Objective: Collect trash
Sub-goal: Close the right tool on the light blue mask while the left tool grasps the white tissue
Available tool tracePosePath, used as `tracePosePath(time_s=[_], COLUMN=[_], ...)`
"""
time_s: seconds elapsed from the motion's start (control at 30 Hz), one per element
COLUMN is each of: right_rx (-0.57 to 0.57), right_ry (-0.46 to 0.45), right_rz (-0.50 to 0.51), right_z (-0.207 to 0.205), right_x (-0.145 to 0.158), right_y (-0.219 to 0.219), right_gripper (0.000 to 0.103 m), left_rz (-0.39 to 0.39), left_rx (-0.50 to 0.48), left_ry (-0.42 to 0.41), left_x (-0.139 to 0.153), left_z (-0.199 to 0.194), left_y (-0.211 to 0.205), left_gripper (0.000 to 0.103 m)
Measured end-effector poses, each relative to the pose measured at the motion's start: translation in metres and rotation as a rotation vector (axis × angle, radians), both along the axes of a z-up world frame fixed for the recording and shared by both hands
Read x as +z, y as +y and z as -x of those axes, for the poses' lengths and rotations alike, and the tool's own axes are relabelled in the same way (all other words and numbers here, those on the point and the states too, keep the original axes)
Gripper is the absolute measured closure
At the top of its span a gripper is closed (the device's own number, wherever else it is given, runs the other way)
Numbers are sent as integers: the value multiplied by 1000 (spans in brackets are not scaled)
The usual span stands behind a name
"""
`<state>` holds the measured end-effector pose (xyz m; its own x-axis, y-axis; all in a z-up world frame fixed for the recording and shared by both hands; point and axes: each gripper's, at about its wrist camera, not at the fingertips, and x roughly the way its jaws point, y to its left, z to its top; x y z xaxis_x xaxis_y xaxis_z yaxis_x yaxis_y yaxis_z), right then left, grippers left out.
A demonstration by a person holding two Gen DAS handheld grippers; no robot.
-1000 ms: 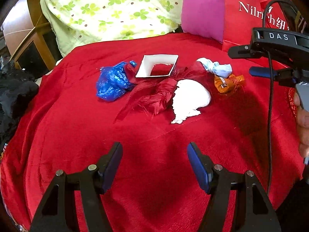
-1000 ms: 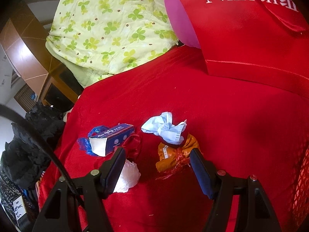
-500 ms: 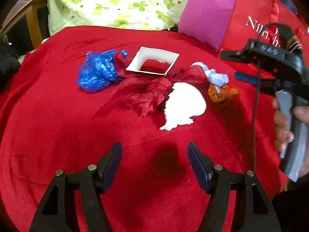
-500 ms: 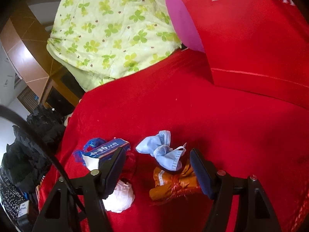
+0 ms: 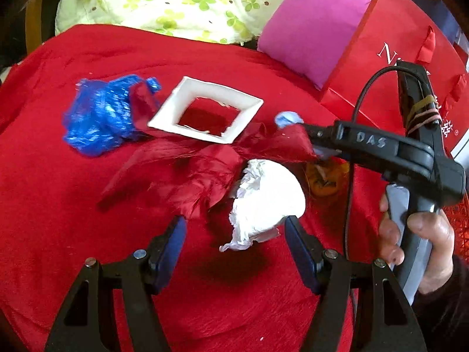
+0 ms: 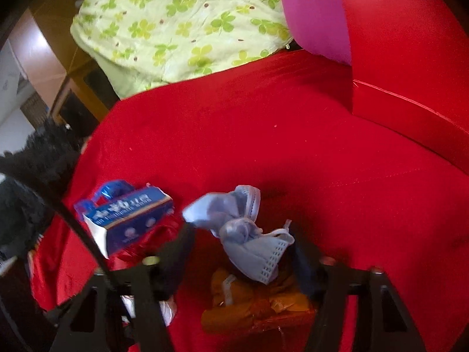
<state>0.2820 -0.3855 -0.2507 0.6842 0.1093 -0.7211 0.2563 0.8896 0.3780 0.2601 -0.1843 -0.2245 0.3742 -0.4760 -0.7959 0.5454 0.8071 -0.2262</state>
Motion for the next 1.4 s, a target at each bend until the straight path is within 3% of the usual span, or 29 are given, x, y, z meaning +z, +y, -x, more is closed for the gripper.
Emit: tracePosePath(time_s=[0.1, 0.17, 0.27, 0.43, 0.67, 0.8, 0.9, 0.93, 1.07, 1.2, 1.4], right_rx=[-11, -13, -13, -4, 23, 16, -2, -5, -29, -52, -45], right_ry=[-15, -27, -46, -99, -155, -182, -209, -214, -242, -249, -250], right_rz=[-9, -9, -9, -62, -183, -199, -156, -147, -95, -95, -86], right_z=[4, 7, 13, 31, 57, 71, 84, 87, 98, 102, 101], right_x=[1, 4, 9, 22, 37, 47, 58, 60, 69, 68, 65], right_y=[-2, -2, -1, -2, 1, 5, 11, 12, 15, 5, -2], right_gripper=[64, 67, 71, 72, 72, 72, 72, 72, 72, 72, 72], left_rz=[14, 26, 26, 61, 62, 47, 37, 27, 12, -12, -47], left_rx=[-2, -13, -24, -27, -5, 2, 5, 10, 20, -2, -2], left_ry=[11, 22, 17, 40, 28, 4, -19, -30, -59, -95, -59], left_x=[-3, -3, -3, 0, 9, 16, 24, 27, 32, 31, 11], left_z=[-3, -3, 2, 10, 32, 47, 48, 45, 36, 25, 8], left_y=[-7, -9, -7, 4, 32, 51, 47, 43, 25, -1, -24], left_gripper=[43, 66, 87, 94, 94, 94, 93, 90, 49, 48, 48])
